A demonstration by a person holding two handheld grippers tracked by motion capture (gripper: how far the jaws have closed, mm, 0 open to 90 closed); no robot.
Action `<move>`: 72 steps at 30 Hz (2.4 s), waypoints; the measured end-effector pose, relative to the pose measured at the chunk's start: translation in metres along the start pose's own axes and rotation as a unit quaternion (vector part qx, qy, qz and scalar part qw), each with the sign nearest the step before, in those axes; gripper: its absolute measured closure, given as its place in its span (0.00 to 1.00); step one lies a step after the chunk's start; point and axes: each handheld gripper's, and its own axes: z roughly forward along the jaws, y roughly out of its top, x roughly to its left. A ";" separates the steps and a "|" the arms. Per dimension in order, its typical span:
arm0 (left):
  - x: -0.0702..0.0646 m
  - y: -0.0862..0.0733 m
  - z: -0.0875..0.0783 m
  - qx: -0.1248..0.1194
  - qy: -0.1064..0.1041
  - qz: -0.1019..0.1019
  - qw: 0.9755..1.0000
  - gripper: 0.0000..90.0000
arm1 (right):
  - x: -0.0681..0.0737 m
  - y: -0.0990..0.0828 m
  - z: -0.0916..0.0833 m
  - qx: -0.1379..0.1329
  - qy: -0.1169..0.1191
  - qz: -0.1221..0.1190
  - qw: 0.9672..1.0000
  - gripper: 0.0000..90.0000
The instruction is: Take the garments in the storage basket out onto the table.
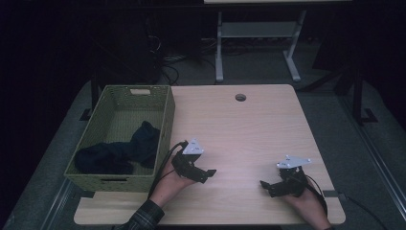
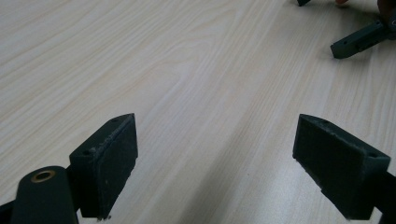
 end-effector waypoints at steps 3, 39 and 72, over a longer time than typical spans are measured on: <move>0.001 0.004 -0.002 -0.001 0.002 -0.002 1.000 0.15 | 0.000 0.000 0.000 0.000 0.000 0.000 1.000 0.00; 0.005 0.033 -0.024 -0.008 -0.010 0.009 1.000 0.16 | 0.000 0.000 0.000 0.001 0.000 0.001 1.000 0.00; 0.032 0.056 -0.061 0.013 -0.017 0.005 1.000 0.18 | 0.000 0.000 0.000 -0.001 -0.001 -0.002 1.000 0.00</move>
